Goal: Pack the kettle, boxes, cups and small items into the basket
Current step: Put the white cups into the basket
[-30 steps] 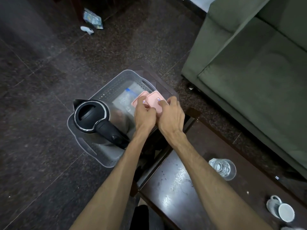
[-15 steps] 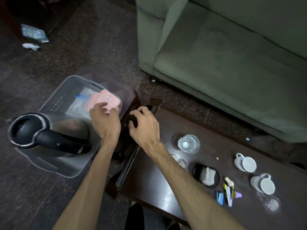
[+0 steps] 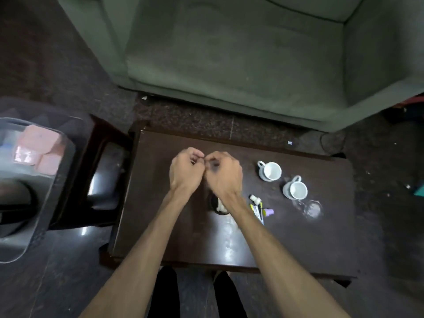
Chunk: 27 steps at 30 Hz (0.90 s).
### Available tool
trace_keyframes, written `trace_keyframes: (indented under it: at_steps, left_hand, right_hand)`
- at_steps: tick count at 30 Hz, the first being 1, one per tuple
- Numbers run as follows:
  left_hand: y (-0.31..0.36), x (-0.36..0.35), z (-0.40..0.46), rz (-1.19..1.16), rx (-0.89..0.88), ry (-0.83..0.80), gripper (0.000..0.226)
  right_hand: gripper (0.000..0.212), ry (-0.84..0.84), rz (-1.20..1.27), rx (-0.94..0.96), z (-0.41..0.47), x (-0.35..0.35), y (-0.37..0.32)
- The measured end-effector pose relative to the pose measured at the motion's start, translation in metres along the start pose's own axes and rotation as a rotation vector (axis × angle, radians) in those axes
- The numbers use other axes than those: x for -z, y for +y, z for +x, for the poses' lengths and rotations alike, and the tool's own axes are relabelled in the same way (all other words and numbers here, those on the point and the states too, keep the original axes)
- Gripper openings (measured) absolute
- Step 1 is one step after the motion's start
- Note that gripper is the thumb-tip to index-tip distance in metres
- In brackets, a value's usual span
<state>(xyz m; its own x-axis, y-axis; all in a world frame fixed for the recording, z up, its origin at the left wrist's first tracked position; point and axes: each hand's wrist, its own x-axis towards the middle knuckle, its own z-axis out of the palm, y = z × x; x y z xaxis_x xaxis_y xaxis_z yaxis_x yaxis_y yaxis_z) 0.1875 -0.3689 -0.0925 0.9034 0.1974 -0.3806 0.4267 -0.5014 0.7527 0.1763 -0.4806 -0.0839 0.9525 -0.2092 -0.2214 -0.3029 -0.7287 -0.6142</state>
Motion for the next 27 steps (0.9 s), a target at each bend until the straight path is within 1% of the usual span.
trace_keyframes:
  at_steps: [3,6,8,10,12,15,18,20,23,27]
  left_hand:
    - [0.014,-0.047,-0.019,0.124,-0.093,-0.132,0.02]
    - [0.028,-0.095,-0.031,0.226,-0.18,-0.224,0.02]
    - [0.037,-0.124,-0.034,0.28,-0.232,-0.272,0.023]
    - [0.047,-0.152,-0.035,0.344,-0.272,-0.297,0.028]
    - [0.055,-0.176,-0.034,0.395,-0.294,-0.293,0.032]
    - [0.064,-0.205,-0.029,0.443,-0.306,-0.251,0.036]
    - [0.069,-0.229,-0.026,0.519,-0.322,-0.237,0.048]
    - [0.069,-0.241,-0.023,0.578,-0.332,-0.239,0.059]
    - [0.07,-0.259,-0.018,0.666,-0.336,-0.232,0.074]
    - [0.068,-0.277,-0.015,0.786,-0.357,-0.227,0.081]
  right_hand:
    - [0.02,0.1,0.043,-0.181,0.003,0.045,0.059]
    - [0.023,0.229,0.06,-0.367,0.005,0.094,0.124]
    - [0.027,0.275,0.042,-0.472,0.003,0.119,0.164]
    - [0.027,0.282,0.028,-0.53,0.001,0.136,0.198]
    - [0.031,0.262,0.006,-0.536,-0.003,0.144,0.225]
    - [0.045,0.227,-0.078,-0.482,-0.005,0.144,0.253]
    - [0.065,0.161,-0.13,-0.472,-0.003,0.138,0.273]
    - [0.074,0.13,-0.13,-0.465,-0.001,0.133,0.283]
    - [0.08,0.082,-0.158,-0.426,0.007,0.128,0.293]
    - [0.083,0.02,-0.2,-0.39,0.016,0.12,0.303]
